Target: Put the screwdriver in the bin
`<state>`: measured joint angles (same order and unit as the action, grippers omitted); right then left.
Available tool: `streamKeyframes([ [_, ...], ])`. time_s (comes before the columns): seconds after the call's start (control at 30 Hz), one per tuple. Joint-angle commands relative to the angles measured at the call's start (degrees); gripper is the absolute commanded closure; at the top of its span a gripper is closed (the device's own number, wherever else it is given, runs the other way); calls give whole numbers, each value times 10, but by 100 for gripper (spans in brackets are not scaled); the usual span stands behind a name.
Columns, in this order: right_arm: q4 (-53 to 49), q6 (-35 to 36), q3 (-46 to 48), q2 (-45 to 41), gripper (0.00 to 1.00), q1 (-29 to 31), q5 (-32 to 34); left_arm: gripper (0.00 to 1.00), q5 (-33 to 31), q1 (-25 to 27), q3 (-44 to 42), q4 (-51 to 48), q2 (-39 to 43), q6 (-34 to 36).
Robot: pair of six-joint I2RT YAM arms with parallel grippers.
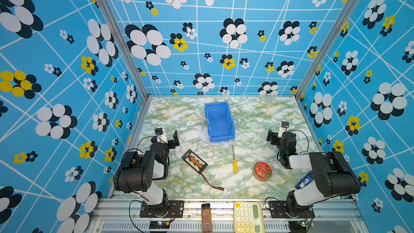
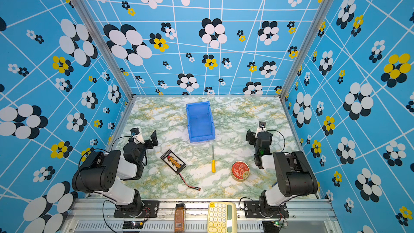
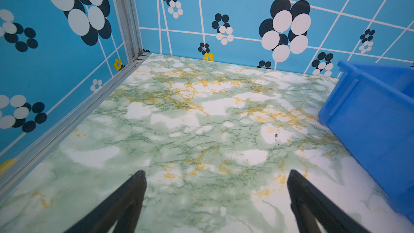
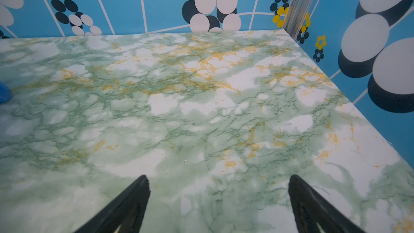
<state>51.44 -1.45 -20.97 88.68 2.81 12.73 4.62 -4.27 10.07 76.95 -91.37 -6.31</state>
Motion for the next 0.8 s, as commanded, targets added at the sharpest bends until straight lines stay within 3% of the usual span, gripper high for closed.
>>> streamKeyframes([
  [0.0,-4,3,-10,-5,1,-4,-5,1,26,-6,17,-33,11,10],
  [0.13,7,-5,-9,-12,1,-3,21,1,84,-12,9,-13,11,21],
  [0.23,-85,-2,-21,-91,1,4,44,1,112,-10,28,-91,60,33],
  [0.4,-301,-54,-77,-223,2,13,96,1,164,-8,119,-406,194,71],
  [0.5,-446,-127,-125,-276,2,22,84,1,158,-7,145,-525,256,107],
  [0.77,-753,-202,-219,-356,1,134,90,1,144,-3,263,-905,426,228],
])
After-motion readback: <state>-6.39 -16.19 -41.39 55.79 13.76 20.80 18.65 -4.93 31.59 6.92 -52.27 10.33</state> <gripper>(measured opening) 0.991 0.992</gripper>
